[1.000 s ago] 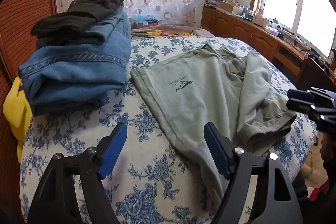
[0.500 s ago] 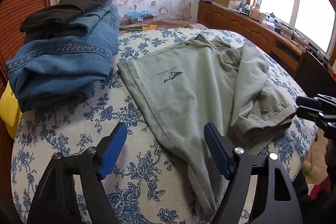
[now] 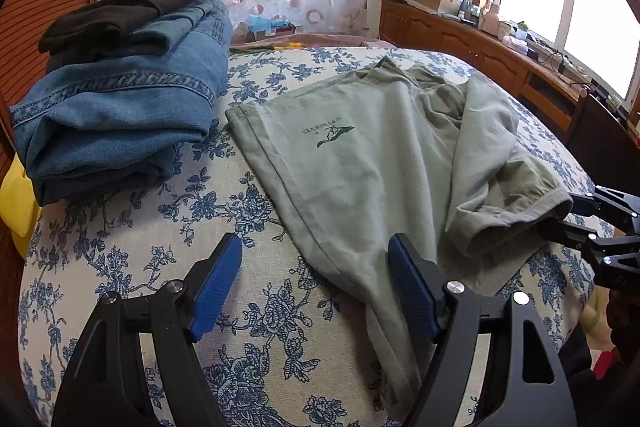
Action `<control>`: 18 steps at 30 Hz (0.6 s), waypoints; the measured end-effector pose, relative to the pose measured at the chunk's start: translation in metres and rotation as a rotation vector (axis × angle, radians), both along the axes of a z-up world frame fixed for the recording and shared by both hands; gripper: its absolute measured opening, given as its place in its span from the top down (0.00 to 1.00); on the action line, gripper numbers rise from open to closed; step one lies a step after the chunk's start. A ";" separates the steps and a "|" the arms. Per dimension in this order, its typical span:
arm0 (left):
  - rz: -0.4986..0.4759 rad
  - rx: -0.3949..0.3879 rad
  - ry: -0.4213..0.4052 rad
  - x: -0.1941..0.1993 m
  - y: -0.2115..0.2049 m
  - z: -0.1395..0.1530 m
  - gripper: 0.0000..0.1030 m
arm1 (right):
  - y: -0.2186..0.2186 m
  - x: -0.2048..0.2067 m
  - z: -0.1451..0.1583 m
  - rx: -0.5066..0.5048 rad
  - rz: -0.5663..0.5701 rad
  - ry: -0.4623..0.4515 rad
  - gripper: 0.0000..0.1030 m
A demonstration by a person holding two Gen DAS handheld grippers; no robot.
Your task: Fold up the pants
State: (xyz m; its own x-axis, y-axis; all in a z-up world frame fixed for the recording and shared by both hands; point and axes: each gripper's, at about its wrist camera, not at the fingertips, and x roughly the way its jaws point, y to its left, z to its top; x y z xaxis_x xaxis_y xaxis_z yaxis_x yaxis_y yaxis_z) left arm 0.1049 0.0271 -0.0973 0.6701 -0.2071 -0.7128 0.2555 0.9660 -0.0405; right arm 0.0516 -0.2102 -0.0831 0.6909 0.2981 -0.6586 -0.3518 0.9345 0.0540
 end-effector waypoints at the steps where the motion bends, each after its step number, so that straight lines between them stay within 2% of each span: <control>1: 0.001 -0.001 0.001 0.000 0.001 0.000 0.25 | -0.002 -0.002 0.001 0.007 0.005 -0.007 0.73; 2: 0.002 0.000 0.002 0.000 0.002 -0.001 0.25 | -0.003 -0.003 0.001 0.010 0.010 -0.007 0.84; 4: 0.005 0.001 0.004 0.001 0.002 -0.001 0.25 | -0.008 -0.007 0.002 0.004 0.008 -0.012 0.95; 11: 0.005 -0.001 0.002 -0.001 0.004 0.001 0.25 | -0.031 -0.032 0.015 0.000 -0.014 -0.033 0.96; 15: -0.012 -0.014 -0.003 -0.002 0.001 0.006 0.25 | -0.035 -0.039 0.012 -0.015 -0.024 -0.010 0.96; 18: -0.041 -0.027 -0.015 -0.005 -0.006 0.014 0.26 | -0.040 -0.042 0.015 0.001 -0.037 -0.008 0.90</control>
State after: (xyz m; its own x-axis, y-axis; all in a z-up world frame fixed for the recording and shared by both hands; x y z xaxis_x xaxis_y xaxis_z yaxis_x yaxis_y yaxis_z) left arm 0.0994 0.0214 -0.0836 0.6713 -0.2535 -0.6965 0.2958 0.9533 -0.0618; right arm 0.0097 -0.2499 -0.0677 0.7069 0.2734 -0.6523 -0.3177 0.9467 0.0525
